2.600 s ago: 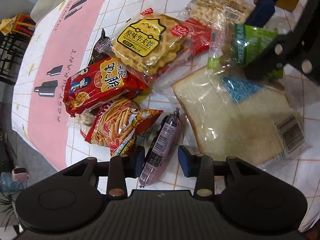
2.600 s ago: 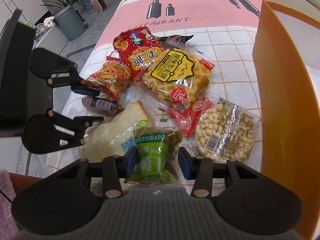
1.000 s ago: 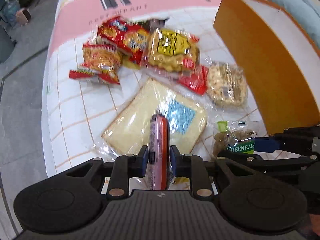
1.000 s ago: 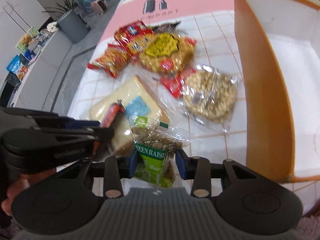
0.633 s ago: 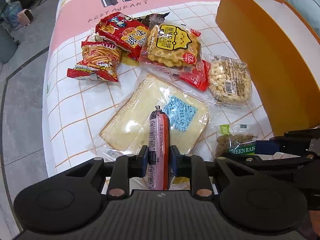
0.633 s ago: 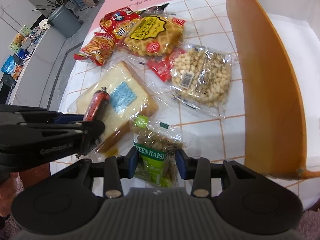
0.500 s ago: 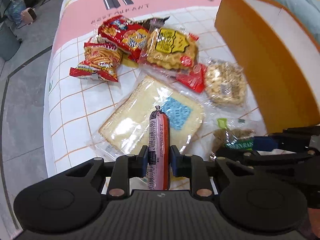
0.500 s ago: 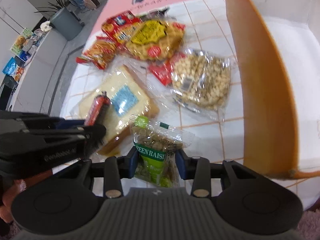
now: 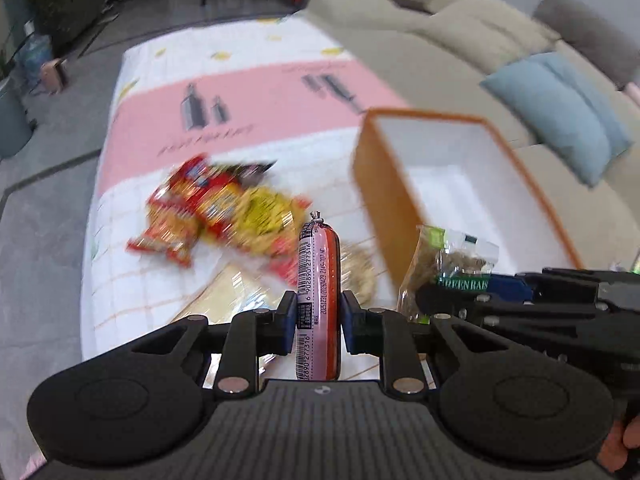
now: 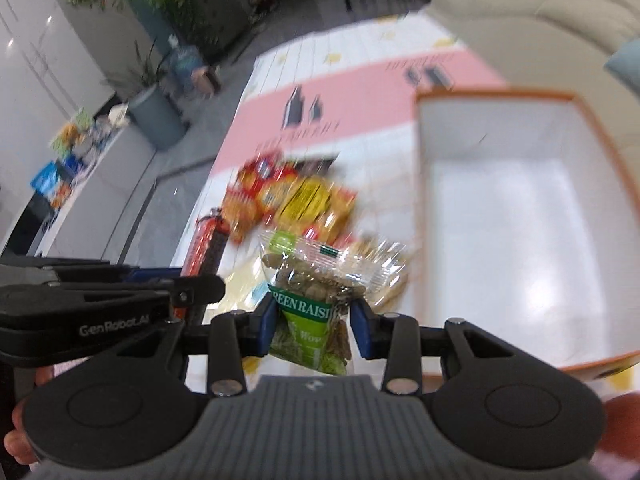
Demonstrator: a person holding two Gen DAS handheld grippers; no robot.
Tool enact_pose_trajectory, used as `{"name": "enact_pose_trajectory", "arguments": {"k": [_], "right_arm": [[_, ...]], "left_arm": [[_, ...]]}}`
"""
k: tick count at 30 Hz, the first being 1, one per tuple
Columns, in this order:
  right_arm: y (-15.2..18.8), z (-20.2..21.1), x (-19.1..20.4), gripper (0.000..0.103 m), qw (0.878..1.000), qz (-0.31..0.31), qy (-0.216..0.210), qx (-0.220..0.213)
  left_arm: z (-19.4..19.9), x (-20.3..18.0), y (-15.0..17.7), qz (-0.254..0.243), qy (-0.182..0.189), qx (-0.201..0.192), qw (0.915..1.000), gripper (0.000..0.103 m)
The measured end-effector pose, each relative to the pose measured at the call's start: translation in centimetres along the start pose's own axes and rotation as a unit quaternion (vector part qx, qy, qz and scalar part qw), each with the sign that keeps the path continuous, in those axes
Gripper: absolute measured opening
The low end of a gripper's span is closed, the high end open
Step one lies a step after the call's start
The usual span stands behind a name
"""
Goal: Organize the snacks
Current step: 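Lift the raisin bag and sausage and carry both over the orange box, then lower both items into the box and open both tools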
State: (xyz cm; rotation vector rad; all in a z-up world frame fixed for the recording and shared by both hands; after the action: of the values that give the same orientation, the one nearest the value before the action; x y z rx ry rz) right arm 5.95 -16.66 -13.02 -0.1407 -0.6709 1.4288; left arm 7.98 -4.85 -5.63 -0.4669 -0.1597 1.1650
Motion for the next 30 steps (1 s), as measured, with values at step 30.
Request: {"name": "enact_pose_trajectory", "arguments": {"k": [30], "right_arm": [[-1.1,-2.5,-18.5,0.037,0.987,-0.021,0.105,0.123]], "left_arm": [[-13.2,-15.6,-5.0,-0.137,0.031,0.154,0.978,0.025]]}}
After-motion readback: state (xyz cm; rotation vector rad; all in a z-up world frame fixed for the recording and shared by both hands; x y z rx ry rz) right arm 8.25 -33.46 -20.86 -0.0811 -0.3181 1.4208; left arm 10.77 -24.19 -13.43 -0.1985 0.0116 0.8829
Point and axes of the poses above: each gripper's, at about its wrist camera, not at the fingertips, and z roughly against the way its jaws point, x to its left, y to its underside, the point moved 6 cm from there along -z, roughly the way its jaws point, and after that the axes turned 8 degrees about x, right-handed, at the moved point
